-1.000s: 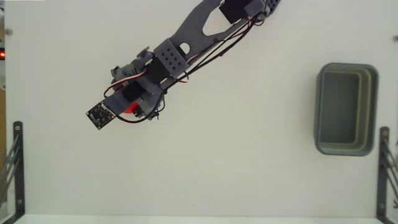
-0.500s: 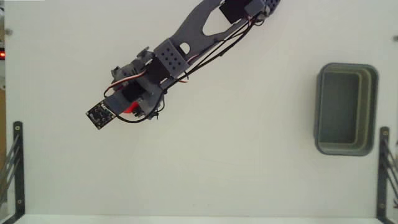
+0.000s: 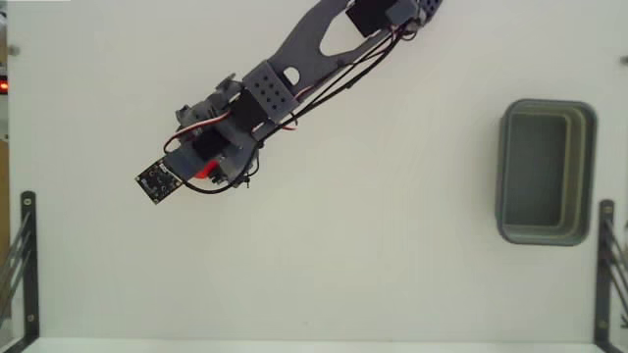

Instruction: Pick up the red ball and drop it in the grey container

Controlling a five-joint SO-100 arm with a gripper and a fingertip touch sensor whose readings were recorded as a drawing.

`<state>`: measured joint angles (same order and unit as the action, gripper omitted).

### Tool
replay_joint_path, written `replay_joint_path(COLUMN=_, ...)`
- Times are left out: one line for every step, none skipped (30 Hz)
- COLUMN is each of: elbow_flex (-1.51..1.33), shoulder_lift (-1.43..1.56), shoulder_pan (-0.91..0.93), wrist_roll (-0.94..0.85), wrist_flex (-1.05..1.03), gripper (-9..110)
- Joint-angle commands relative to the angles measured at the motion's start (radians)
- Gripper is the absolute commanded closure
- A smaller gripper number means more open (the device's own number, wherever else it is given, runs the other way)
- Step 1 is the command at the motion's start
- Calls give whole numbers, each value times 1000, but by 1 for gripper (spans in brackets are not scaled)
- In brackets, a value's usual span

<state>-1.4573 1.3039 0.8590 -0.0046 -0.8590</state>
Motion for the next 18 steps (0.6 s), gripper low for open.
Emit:
replay_joint_path(elbow_flex=6, shoulder_lift=39, shoulder_pan=4, wrist_roll=5, wrist_flex=18, gripper=28)
replay_joint_path(elbow_flex=6, shoulder_lift=39, shoulder_pan=4, wrist_roll=5, wrist_flex=18, gripper=28)
replay_joint_path(elbow_flex=6, shoulder_lift=39, shoulder_pan=4, wrist_roll=5, wrist_flex=18, gripper=29)
replay_joint_path(elbow_flex=6, shoulder_lift=39, shoulder_pan=4, wrist_roll=5, wrist_flex=18, gripper=29)
replay_joint_path(elbow_flex=6, shoulder_lift=39, shoulder_pan=4, wrist_roll=5, wrist_flex=18, gripper=29)
replay_joint_path(elbow_flex=6, shoulder_lift=39, shoulder_pan=4, wrist_roll=5, wrist_flex=18, gripper=29)
replay_joint_path(elbow_flex=6, shoulder_lift=39, shoulder_pan=4, wrist_roll=5, wrist_flex=18, gripper=29)
replay_joint_path(elbow_flex=6, shoulder_lift=39, shoulder_pan=4, wrist_roll=5, wrist_flex=18, gripper=30)
replay_joint_path(elbow_flex=6, shoulder_lift=39, shoulder_pan=4, wrist_roll=5, wrist_flex=18, gripper=30)
replay_joint_path(elbow_flex=6, shoulder_lift=39, shoulder_pan=4, wrist_roll=5, wrist_flex=18, gripper=30)
replay_joint_path(elbow_flex=6, shoulder_lift=39, shoulder_pan=4, wrist_roll=5, wrist_flex=18, gripper=31)
replay_joint_path(elbow_flex=6, shoulder_lift=39, shoulder_pan=4, wrist_roll=5, wrist_flex=18, gripper=31)
replay_joint_path(elbow_flex=6, shoulder_lift=39, shoulder_pan=4, wrist_roll=5, wrist_flex=18, gripper=31)
replay_joint_path(elbow_flex=6, shoulder_lift=39, shoulder_pan=4, wrist_roll=5, wrist_flex=18, gripper=31)
replay_joint_path(elbow_flex=6, shoulder_lift=39, shoulder_pan=4, wrist_roll=5, wrist_flex=18, gripper=31)
replay_joint_path(elbow_flex=6, shoulder_lift=39, shoulder_pan=4, wrist_roll=5, wrist_flex=18, gripper=31)
replay_joint_path(elbow_flex=6, shoulder_lift=39, shoulder_pan=4, wrist_roll=5, wrist_flex=18, gripper=31)
replay_joint_path(elbow_flex=6, shoulder_lift=39, shoulder_pan=4, wrist_roll=5, wrist_flex=18, gripper=31)
